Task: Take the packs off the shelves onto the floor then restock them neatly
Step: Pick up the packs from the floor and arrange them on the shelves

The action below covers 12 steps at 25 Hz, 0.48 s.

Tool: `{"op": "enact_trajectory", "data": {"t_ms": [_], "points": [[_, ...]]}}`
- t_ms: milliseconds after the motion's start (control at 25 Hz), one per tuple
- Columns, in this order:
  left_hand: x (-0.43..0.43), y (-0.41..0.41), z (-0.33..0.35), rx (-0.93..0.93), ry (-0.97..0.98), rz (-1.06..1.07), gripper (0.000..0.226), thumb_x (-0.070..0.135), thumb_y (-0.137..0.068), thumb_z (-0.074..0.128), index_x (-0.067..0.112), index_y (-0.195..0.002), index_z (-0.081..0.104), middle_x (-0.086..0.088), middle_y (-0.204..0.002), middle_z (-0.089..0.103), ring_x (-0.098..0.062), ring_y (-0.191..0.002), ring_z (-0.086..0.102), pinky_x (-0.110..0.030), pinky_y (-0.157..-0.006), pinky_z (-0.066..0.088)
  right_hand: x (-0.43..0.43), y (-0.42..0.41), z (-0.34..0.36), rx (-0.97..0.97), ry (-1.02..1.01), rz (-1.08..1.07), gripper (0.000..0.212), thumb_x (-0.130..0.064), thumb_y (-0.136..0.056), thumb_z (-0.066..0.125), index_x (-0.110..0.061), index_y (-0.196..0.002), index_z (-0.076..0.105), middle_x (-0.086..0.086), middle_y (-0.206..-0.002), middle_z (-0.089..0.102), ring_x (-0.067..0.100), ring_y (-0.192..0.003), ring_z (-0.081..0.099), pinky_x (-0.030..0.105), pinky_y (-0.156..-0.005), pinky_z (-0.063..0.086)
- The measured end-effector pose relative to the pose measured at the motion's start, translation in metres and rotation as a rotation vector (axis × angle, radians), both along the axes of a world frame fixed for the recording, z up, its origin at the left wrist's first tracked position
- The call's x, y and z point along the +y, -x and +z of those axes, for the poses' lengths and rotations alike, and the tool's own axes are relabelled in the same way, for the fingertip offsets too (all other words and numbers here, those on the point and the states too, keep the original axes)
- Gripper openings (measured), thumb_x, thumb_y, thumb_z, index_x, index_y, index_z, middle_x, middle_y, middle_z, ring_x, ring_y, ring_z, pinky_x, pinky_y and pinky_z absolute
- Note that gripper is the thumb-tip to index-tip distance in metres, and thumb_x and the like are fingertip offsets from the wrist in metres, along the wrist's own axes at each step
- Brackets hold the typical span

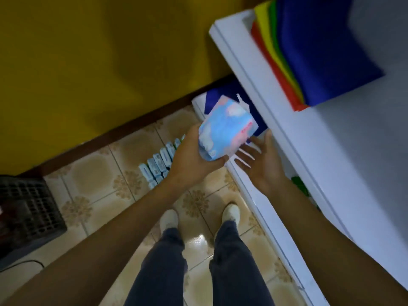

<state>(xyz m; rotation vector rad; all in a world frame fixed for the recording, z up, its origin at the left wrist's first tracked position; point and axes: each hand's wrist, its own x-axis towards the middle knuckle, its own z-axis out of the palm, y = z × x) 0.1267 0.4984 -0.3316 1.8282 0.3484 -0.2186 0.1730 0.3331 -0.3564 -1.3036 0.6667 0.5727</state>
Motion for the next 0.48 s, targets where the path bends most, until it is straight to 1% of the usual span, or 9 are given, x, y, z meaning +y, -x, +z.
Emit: {"op": "enact_trajectory", "data": {"t_ms": [40,80,160,200,240,280,360,400,480], "points": [[0.008,0.000,0.030,-0.031,0.035,-0.001,0.073,0.019,-0.075,0.081,0.021,-0.134,0.038,0.019,-0.107,0.050,0.001,-0.097,0.053,0.001,-0.073,0.039,0.004,0.007,0.034,-0.106,0.058,0.003,0.058,-0.062,-0.093,0.035,-0.021,-0.129,0.053,0.004,-0.116,0.064,0.020,-0.105,0.063,0.035,-0.089,0.051],[0.014,-0.001,0.059,-0.046,0.121,0.014,0.069,0.017,-0.078,0.079,0.020,-0.133,0.037,0.017,-0.109,0.052,-0.002,-0.099,0.057,-0.002,-0.073,0.043,0.010,0.016,0.066,-0.234,0.145,0.020,0.059,-0.064,-0.092,0.035,-0.024,-0.133,0.049,0.001,-0.123,0.061,0.018,-0.110,0.061,0.034,-0.092,0.050],[0.021,-0.012,0.111,0.000,0.374,0.044,0.062,0.020,-0.083,0.074,0.014,-0.134,0.041,0.000,-0.118,0.061,-0.017,-0.101,0.064,-0.018,-0.070,0.053,0.020,0.034,0.121,-0.498,0.295,0.057,0.057,-0.062,-0.089,0.042,-0.030,-0.136,0.043,-0.005,-0.135,0.052,0.011,-0.119,0.054,0.027,-0.096,0.047],[0.023,-0.018,0.135,0.046,0.451,0.024,0.059,0.027,-0.083,0.072,0.014,-0.134,0.045,-0.006,-0.117,0.064,-0.022,-0.097,0.067,-0.025,-0.068,0.055,0.023,0.041,0.145,-0.623,0.366,0.083,0.061,-0.059,-0.086,0.046,-0.029,-0.139,0.039,-0.007,-0.141,0.046,0.008,-0.124,0.048,0.021,-0.098,0.044],[0.025,-0.022,0.158,0.107,0.463,-0.032,0.055,0.038,-0.083,0.067,0.018,-0.131,0.049,-0.007,-0.110,0.068,-0.023,-0.090,0.069,-0.028,-0.070,0.055,0.024,0.047,0.164,-0.740,0.447,0.114,0.067,-0.057,-0.083,0.051,-0.028,-0.142,0.036,-0.008,-0.146,0.040,0.007,-0.129,0.043,0.018,-0.101,0.040],[0.024,-0.025,0.181,0.175,0.427,-0.125,0.052,0.050,-0.082,0.061,0.023,-0.125,0.053,-0.006,-0.099,0.072,-0.020,-0.084,0.070,-0.030,-0.078,0.054,0.022,0.053,0.184,-0.846,0.545,0.141,0.075,-0.057,-0.079,0.057,-0.028,-0.144,0.032,-0.008,-0.149,0.035,0.006,-0.134,0.037,0.017,-0.104,0.036],[0.022,-0.028,0.214,0.284,0.357,-0.274,0.049,0.065,-0.084,0.045,0.026,-0.109,0.059,-0.002,-0.081,0.074,-0.015,-0.074,0.071,-0.034,-0.091,0.048,0.012,0.058,0.215,-0.993,0.720,0.188,0.091,-0.059,-0.072,0.065,-0.027,-0.148,0.027,-0.005,-0.153,0.026,0.007,-0.142,0.024,0.018,-0.112,0.027],[0.019,-0.029,0.227,0.299,0.349,-0.332,0.053,0.067,-0.085,0.038,0.023,-0.104,0.061,-0.002,-0.077,0.074,-0.014,-0.069,0.070,-0.035,-0.093,0.046,0.005,0.060,0.229,-1.037,0.793,0.177,0.096,-0.059,-0.068,0.069,-0.027,-0.148,0.026,-0.003,-0.155,0.024,0.007,-0.144,0.019,0.021,-0.115,0.024],[0.005,-0.029,0.252,0.286,0.350,-0.448,0.061,0.069,-0.085,0.033,0.017,-0.098,0.063,-0.003,-0.071,0.072,-0.013,-0.063,0.067,-0.036,-0.092,0.047,-0.014,0.070,0.260,-1.084,0.890,0.119,0.102,-0.063,-0.063,0.072,-0.032,-0.148,0.025,-0.003,-0.157,0.021,0.007,-0.144,0.017,0.034,-0.117,0.024]]}}
